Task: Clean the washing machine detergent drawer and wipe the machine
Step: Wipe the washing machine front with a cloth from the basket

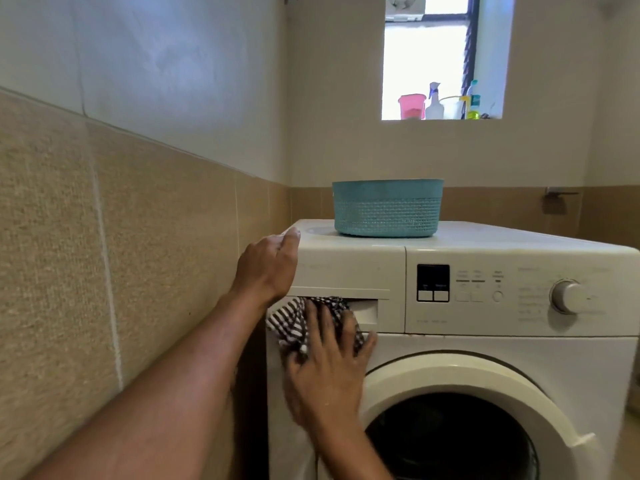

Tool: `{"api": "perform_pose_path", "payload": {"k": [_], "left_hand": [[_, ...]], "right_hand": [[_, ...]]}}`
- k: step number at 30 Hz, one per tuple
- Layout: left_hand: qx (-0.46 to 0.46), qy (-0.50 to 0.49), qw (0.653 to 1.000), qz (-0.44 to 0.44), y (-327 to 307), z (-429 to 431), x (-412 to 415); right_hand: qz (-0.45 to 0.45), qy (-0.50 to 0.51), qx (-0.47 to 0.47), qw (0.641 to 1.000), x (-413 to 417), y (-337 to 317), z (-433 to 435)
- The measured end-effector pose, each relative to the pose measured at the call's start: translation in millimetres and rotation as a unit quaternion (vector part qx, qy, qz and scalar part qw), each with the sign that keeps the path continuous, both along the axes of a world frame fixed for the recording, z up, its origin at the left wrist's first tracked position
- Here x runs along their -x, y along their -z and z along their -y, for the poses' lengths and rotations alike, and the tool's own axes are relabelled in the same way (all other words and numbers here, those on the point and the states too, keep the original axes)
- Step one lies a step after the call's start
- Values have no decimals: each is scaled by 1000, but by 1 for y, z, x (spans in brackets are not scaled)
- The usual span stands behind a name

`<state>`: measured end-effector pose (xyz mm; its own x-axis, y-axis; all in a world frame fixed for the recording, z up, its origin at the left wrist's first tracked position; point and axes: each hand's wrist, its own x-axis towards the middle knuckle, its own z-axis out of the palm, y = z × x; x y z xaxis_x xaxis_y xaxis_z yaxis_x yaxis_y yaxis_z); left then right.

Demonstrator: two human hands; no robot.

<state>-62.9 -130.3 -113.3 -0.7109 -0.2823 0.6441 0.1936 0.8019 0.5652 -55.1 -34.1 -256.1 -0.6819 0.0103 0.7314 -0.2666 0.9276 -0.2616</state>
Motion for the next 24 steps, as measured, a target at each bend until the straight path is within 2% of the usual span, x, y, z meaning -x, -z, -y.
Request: {"api": "perform_pose_path", "payload": {"k": [4,7,9,11,14,15,17,21,22,24], "left_hand": [[-1,9,1000,2,2,0,0],[-1,12,1000,-9,3,-1,1],[-11,9,1000,-5,2,1,2],[-28,18,999,-5,2,5,4],[-80,40,996,0,1,6,3],[-99,48,994,1,1,5,1],[-140,61,988,-4,1,5,0],[-208,87,974,-16,2,3,-1],[-241,108,965,-14,2,5,1],[-324,154,934,-4,1,10,3]], "right_hand": [[-5,71,-14,997,8,15,-57],[29,69,80,994,8,4,-6],[38,29,98,994,1,-4,33],[14,-11,48,999,3,0,33],[-46,-70,-71,994,17,35,-29],[-66,-75,-77,992,23,44,-53],[-76,-54,-28,995,34,45,-84],[-63,-16,156,986,48,-8,-81],[-66,-15,162,984,52,-27,-75],[-72,-34,104,991,56,-63,-59]]}}
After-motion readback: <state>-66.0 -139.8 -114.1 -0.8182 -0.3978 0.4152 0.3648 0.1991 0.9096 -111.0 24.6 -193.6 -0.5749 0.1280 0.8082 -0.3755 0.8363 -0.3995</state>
